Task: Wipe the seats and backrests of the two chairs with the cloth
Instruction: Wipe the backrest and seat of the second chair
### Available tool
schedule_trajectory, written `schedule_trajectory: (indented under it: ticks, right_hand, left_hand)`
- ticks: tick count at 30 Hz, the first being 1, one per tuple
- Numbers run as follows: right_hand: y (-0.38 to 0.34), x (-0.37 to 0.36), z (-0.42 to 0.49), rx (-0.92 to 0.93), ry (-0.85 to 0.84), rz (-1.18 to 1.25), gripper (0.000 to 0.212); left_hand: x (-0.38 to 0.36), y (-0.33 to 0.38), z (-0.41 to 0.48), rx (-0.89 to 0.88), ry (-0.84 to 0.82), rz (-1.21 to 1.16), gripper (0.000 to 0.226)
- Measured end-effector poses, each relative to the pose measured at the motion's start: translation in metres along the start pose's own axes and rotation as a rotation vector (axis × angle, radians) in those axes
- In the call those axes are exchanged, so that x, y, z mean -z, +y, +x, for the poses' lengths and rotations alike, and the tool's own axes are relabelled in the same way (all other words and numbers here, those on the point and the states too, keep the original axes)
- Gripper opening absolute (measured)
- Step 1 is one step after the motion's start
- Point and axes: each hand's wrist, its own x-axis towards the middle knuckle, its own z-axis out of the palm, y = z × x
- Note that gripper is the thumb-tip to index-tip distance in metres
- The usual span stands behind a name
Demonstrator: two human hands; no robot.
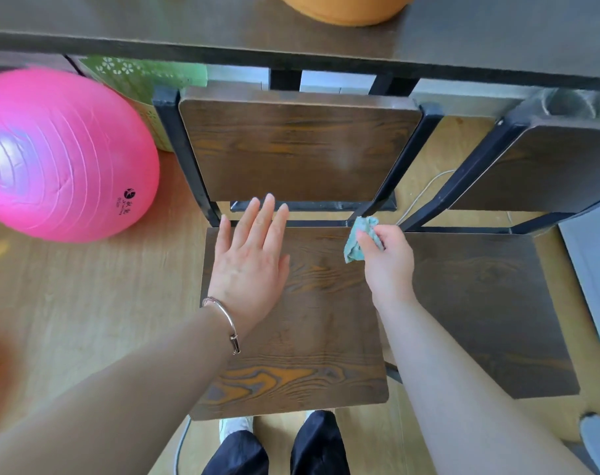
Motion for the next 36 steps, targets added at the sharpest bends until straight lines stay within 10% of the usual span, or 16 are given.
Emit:
schedule_trajectory:
  ticks: [12,36]
  right_hand:
    - [-0.152,0.114,0.066,0.227,0.226,0.011,0.026]
    - [-0.222,0.045,0.054,0.204,0.191,-0.578,0.034]
  left_hand:
    - [0.091,0.025,0.075,0.029,0.202,0.039,0.073]
    - [0.093,-0.030,0.071,0.095,0.164,0.119,0.076]
